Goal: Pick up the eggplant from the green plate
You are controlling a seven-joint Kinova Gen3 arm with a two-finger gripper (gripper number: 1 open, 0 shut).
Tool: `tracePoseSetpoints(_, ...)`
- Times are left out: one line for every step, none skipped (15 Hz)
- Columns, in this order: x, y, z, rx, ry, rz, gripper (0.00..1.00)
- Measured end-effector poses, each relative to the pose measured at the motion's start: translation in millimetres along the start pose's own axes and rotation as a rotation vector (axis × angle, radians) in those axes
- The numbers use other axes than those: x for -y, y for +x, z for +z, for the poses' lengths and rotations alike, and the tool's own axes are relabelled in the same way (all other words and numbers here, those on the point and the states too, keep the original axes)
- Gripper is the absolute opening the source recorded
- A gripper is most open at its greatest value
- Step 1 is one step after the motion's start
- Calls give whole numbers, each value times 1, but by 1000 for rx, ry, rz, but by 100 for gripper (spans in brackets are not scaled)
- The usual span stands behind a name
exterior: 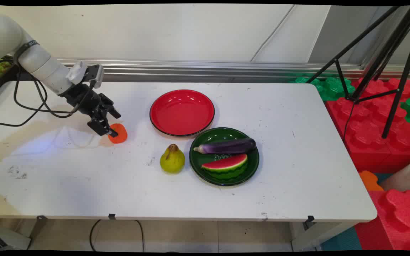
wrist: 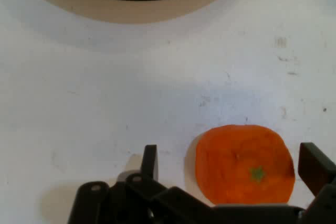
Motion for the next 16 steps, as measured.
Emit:
tracePoseSetpoints(0,-1,-1,-1,1,3,100)
tracePoseSetpoints(1,-1,-4,-4,3,5,100)
tracePoseSetpoints(1,-1,-6,-7,5,8,100)
tracePoseSetpoints(1,-1,-8,-10,6,9,100)
tracePoseSetpoints(1,-1,-10,-14,8,10,100)
tracePoseSetpoints(0,0,-14,-22,9,12,100)
tracePoseSetpoints(-1,1,-19,-31,10,10,100)
tracePoseSetpoints(-2,2,-23,-40,11,7,100)
tracePoseSetpoints(-3,3,-28,-53,11,1,100)
tracePoseSetpoints(-5,5,-34,-68,12,-7,100)
tracePoseSetpoints(-6,6,-39,-81,12,-15,100)
tracePoseSetpoints(-7,7,-43,-89,11,-20,100)
tracePoseSetpoints(-9,8,-48,-102,10,-28,100)
tracePoseSetpoints(-11,9,-52,-110,9,-32,100)
tracePoseSetpoints(-13,11,-59,-125,7,-38,100)
tracePoseSetpoints(-15,12,-65,-138,5,-41,100)
